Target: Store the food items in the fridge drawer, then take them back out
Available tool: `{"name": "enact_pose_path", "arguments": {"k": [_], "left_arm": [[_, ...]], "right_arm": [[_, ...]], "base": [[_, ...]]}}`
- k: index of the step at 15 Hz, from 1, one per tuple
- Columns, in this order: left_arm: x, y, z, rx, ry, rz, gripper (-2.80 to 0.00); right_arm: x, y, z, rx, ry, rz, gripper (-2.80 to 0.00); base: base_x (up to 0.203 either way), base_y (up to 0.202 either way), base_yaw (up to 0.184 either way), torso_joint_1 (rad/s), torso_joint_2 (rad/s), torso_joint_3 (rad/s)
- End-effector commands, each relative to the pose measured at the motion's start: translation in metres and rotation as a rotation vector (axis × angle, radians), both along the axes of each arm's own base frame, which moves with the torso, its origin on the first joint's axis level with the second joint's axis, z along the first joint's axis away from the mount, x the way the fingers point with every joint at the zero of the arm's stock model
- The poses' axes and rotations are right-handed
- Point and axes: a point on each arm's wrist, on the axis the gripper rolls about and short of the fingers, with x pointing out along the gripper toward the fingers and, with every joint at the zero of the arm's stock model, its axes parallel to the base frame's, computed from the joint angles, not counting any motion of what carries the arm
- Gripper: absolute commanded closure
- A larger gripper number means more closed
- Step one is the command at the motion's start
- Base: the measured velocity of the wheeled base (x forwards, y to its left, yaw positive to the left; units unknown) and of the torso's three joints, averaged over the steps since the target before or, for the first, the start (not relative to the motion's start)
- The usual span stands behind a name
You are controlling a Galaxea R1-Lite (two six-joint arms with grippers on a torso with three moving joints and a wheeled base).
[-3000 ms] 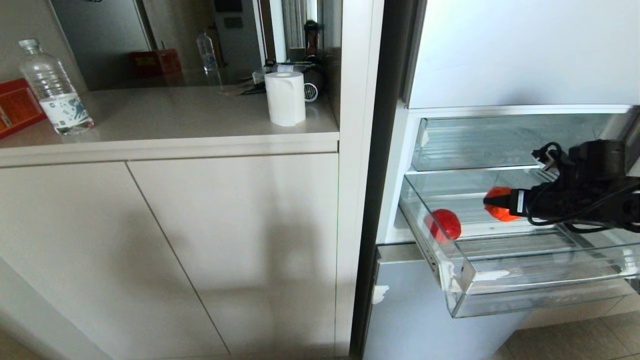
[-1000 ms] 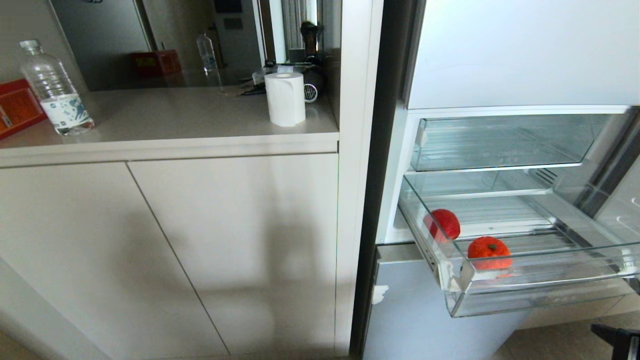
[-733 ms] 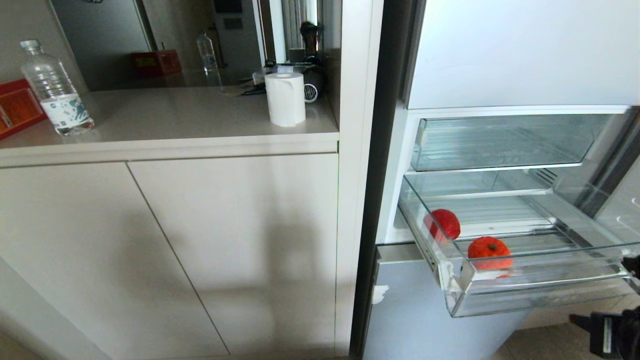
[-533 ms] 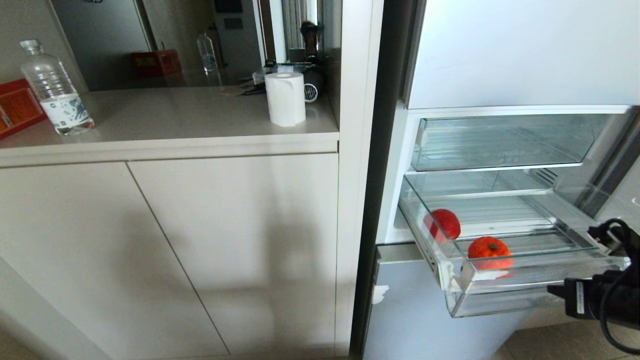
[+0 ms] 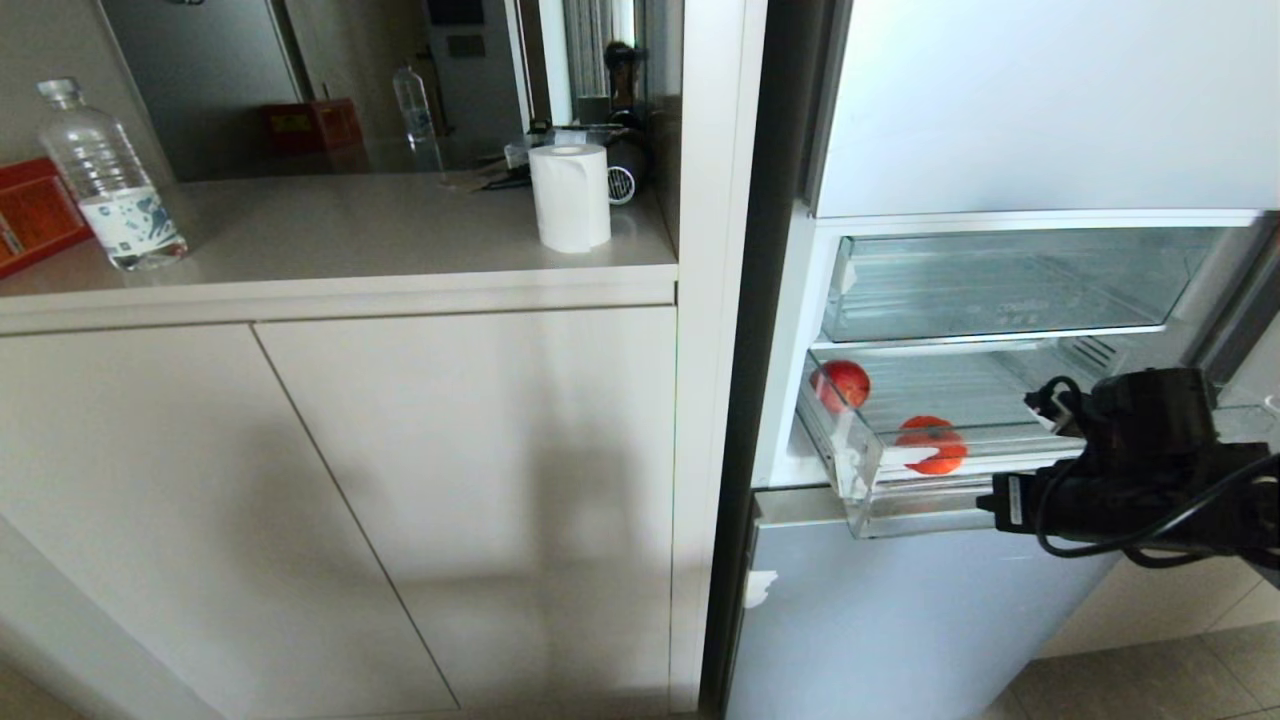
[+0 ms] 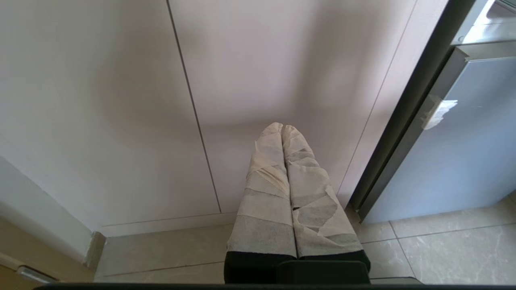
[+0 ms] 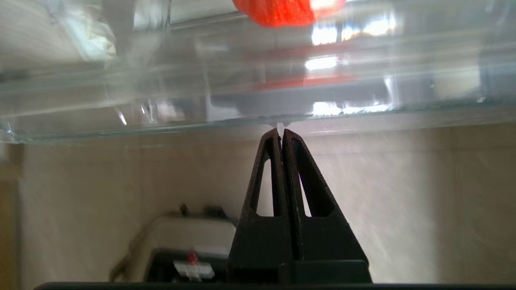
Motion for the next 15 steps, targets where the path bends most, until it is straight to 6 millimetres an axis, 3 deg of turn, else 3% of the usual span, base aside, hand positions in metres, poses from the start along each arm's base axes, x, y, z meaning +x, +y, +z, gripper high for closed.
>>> {"name": "enact_pose_path", "arguments": {"k": [1,3,4,8,11,15], "left_arm": [[0.0,0.0,0.0,0.0,-0.001,0.0,0.0],[0.0,0.0,0.0,0.0,-0.001,0.0,0.0],[0.0,0.0,0.0,0.0,-0.001,0.0,0.0],[0.0,0.0,0.0,0.0,-0.001,0.0,0.0],[0.0,0.0,0.0,0.0,-0.001,0.0,0.0],[0.0,0.0,0.0,0.0,-0.001,0.0,0.0]], "right_arm": [[0.047,0.009,-0.029,0.061,-0.063,-0.019,0.0],[0.07,0.022,-0.033,0.132,-0.171,-0.031,0.0],[0.073,0.027,-0.034,0.149,-0.182,-0.031,0.0],[0.055,0.028,-0.022,0.169,-0.186,-0.035,0.0],[0.004,0.024,0.014,0.178,-0.231,-0.038,0.0],[-0.106,-0.001,0.064,0.155,-0.368,-0.107,0.0]], "base": [[0.0,0.0,0.0,0.0,0.0,0.0],[0.0,0.0,0.0,0.0,0.0,0.0],[0.0,0.0,0.0,0.0,0.0,0.0],[0.0,0.0,0.0,0.0,0.0,0.0],[0.0,0.0,0.0,0.0,0.0,0.0],[0.0,0.0,0.0,0.0,0.0,0.0]]}}
